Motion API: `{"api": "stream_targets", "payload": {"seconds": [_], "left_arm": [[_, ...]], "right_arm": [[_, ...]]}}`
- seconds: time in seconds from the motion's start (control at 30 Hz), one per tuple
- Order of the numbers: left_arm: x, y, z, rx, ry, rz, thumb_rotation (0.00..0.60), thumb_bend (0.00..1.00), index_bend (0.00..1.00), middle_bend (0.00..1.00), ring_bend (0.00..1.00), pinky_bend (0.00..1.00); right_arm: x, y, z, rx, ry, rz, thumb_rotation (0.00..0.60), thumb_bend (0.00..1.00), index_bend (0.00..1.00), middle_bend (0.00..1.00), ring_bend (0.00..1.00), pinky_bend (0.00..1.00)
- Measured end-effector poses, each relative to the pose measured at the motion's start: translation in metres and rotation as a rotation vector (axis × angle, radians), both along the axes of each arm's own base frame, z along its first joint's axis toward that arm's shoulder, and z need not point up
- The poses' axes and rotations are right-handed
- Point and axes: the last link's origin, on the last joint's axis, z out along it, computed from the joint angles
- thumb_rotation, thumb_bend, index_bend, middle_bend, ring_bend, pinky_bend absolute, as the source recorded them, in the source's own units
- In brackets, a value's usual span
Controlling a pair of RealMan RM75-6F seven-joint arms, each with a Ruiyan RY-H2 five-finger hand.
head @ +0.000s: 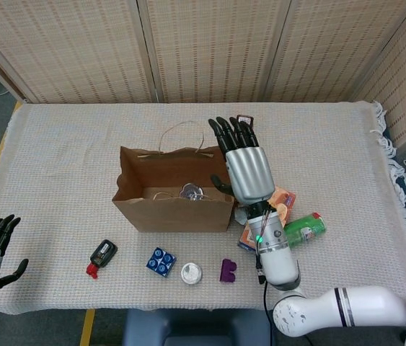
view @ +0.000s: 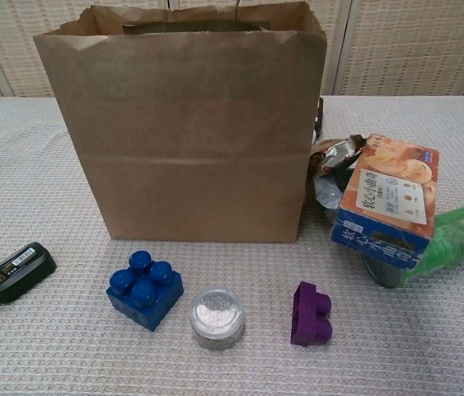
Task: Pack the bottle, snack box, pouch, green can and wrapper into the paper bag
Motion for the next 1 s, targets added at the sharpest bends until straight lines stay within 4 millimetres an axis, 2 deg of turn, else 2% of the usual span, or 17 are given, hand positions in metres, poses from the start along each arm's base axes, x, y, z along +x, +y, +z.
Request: {"api": "stream_targets", "payload": {"seconds": [0.1,0.23,0.33,0.43,0.53,0.63,0.83,1.0], "left_arm": [[0.000,0.000,0.000,0.000,0.001,0.001,0.600,0.33,0.00,0.00,0.00,0.00],[0.001,0.000,0.000,0.000,0.005,-0.001,0.600,0.33,0.00,0.00,0.00,0.00],[0.001,0.000,-0.001,0.000,0.010,-0.002,0.600,0.33,0.00,0.00,0.00,0.00],[0.002,0.002,-0.002,0.001,0.019,-0.003,0.600,0.33,0.00,0.00,0.00,0.00],[0.003,0.003,-0.002,0.001,0.025,-0.003,0.600,0.33,0.00,0.00,0.00,0.00],[0.004,0.004,-0.003,0.001,0.026,0.000,0.600,0.33,0.00,0.00,0.00,0.00],[0.003,0.004,-0.002,0.000,0.017,0.001,0.600,0.33,0.00,0.00,0.00,0.00],[0.003,0.004,-0.002,-0.002,0.012,-0.002,0.600,0.33,0.00,0.00,0.00,0.00]], "right_arm": [[-0.028,0.005,0.019,-0.002,0.034,-0.043,0.600,0.13,0.00,0.05,0.00,0.08],[-0.084,0.018,0.039,0.032,0.113,-0.133,0.600,0.13,0.00,0.05,0.00,0.08],[-0.120,0.031,0.042,0.110,0.168,-0.172,0.600,0.12,0.00,0.04,0.00,0.06],[-0.143,0.042,0.034,0.221,0.212,-0.167,0.600,0.08,0.00,0.02,0.00,0.03],[-0.158,0.051,0.026,0.300,0.284,-0.126,0.600,0.05,0.00,0.01,0.00,0.02],[-0.164,0.057,0.020,0.345,0.368,-0.059,0.600,0.03,0.00,0.00,0.00,0.00],[-0.169,0.067,0.008,0.402,0.555,0.096,0.600,0.00,0.00,0.00,0.00,0.00],[-0.175,0.070,-0.002,0.445,0.675,0.145,0.600,0.00,0.00,0.00,0.00,0.00]]}}
